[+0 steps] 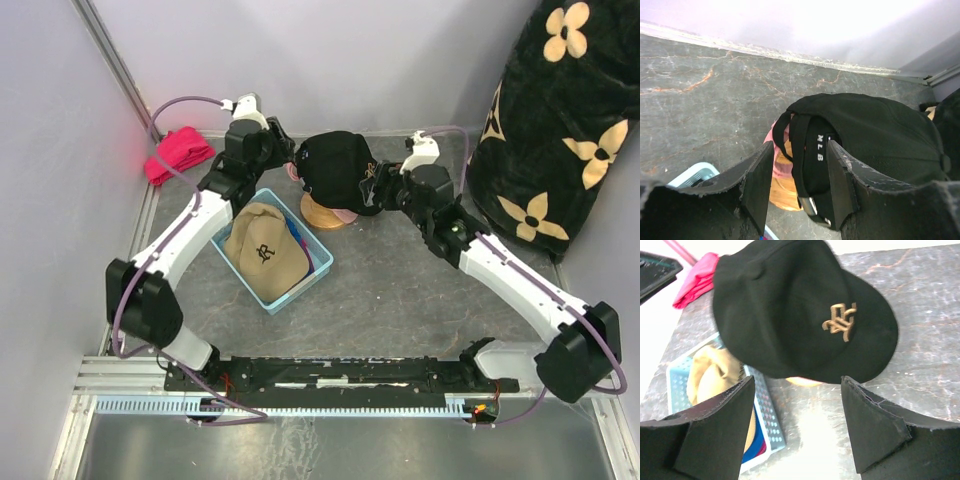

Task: Stack the hats
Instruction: Pick up the hat from the bin.

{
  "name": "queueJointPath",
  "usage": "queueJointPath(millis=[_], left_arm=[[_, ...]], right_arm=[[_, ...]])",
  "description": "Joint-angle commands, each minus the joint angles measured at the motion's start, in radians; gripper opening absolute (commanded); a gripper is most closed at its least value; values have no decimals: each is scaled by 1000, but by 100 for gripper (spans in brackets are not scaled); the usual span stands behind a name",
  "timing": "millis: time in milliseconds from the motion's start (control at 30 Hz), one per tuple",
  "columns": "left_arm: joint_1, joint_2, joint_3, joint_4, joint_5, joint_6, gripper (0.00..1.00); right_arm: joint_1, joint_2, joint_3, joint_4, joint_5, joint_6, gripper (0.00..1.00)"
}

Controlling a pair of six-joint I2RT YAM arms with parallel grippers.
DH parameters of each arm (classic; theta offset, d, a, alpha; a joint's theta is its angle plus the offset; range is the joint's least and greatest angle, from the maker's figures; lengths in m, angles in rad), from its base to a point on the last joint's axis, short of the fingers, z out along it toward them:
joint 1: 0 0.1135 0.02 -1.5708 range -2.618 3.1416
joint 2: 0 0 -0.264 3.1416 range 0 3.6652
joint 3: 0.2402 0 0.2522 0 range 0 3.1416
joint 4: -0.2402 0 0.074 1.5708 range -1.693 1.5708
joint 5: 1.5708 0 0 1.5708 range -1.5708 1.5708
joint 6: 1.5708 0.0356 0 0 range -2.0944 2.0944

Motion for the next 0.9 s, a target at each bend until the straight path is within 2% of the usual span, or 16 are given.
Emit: queueJointPath(millis=[0,167,467,600,867], left_arm=[[-3,-149,-73,3,-71,-58,55],[-3,-229,-176,18,-97,-94,55],[-5,-350,-368,92,-206,-156,54],[-6,-390,-458,122,-246,-195,52],[-6,-432,-572,176,-285,-216,52]], right_arm=[[90,-65,57,-41,45,-26,77],[228,-50,43,-55,82,25,77],[474,126,57,-18,174,130,77],[516,245,93,-11,200,209,78],[524,414,184,-33,210,349,81]])
